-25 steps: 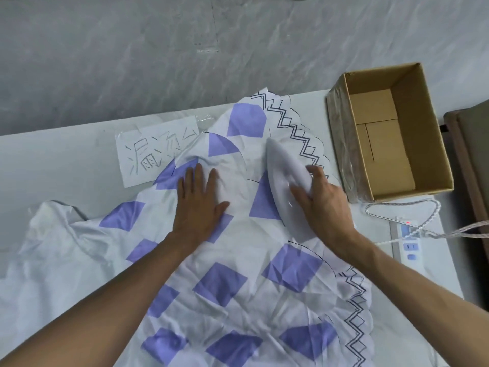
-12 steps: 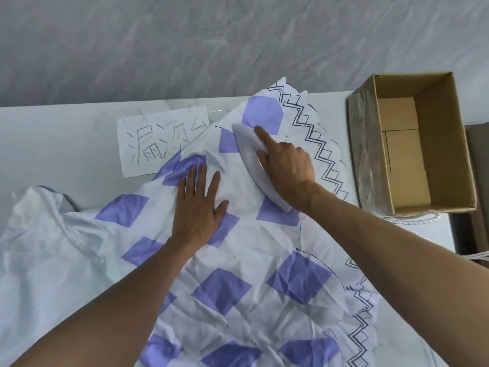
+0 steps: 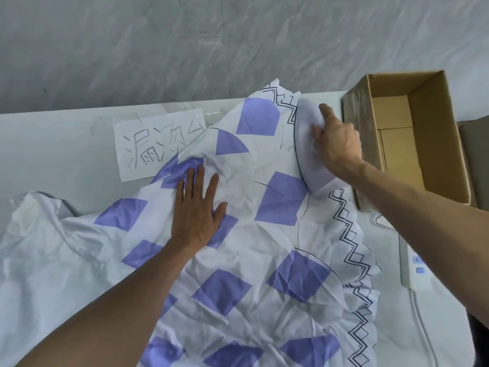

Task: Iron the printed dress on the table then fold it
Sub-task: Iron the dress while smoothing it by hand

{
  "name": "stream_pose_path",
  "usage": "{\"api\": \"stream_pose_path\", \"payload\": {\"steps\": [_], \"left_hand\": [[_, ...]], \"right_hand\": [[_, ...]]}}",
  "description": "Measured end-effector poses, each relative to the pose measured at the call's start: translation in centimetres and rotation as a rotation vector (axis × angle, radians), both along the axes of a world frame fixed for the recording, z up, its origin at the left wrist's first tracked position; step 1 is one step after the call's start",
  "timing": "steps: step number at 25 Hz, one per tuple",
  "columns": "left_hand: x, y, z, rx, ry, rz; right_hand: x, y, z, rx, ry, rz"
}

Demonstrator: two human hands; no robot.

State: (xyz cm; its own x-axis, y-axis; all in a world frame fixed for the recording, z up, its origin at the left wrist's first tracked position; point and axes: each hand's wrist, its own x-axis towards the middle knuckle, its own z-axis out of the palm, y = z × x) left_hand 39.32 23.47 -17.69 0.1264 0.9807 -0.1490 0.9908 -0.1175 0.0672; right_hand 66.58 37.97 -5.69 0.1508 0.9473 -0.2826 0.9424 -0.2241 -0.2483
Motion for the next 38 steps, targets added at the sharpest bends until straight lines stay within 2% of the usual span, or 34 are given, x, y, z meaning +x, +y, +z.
{"api": "stream_pose_path", "payload": {"steps": [4,7,10,12,16,19,23,30,34,38], "left_hand": [[-0.1,0.1,-0.1,-0.041,-0.062,-0.005],[-1.2,0.7,0.9,-0.083,-0.245,-0.003],[-1.8,-0.3,3.2,0.005,-0.371,0.061],[-0.2,-2.9,3.8,0.038,-0.327,0.083],[1.8,-5.9,1.6,-0.05,-0.154,0.094],[1.7,-6.1,0.1,-0.019,-0.062,0.088],[1.8,-6.5,-0.2,0.013,-0.04,0.085],[2.0,-6.4,-0.4,0.01,-0.035,0.091],[2.0,-6.1,0.0,-0.034,-0.094,0.084],[1.9,-6.8,2.0,-0.027,-0.197,0.114]], "right_hand": [[-2.8,-5.5,1.6,0.022,0.025,0.167],[-6.9,-11.3,0.7,-0.037,0.11,0.282],[-9.4,-15.1,-0.4,-0.115,0.084,0.287],[-9.7,-16.0,-0.7,-0.113,0.034,0.298],[-9.3,-16.1,-1.1,-0.048,0.011,0.358],[-6.4,-15.8,-1.8,0.004,0.026,0.278],[0.2,-15.7,-2.3,0.056,-0.057,0.159],[6.3,-15.6,-2.4,0.07,-0.059,0.044],[6.5,-16.5,-1.1,0.097,-0.018,0.02],[0.7,-18.8,1.2,0.089,0.062,0.117]]}}
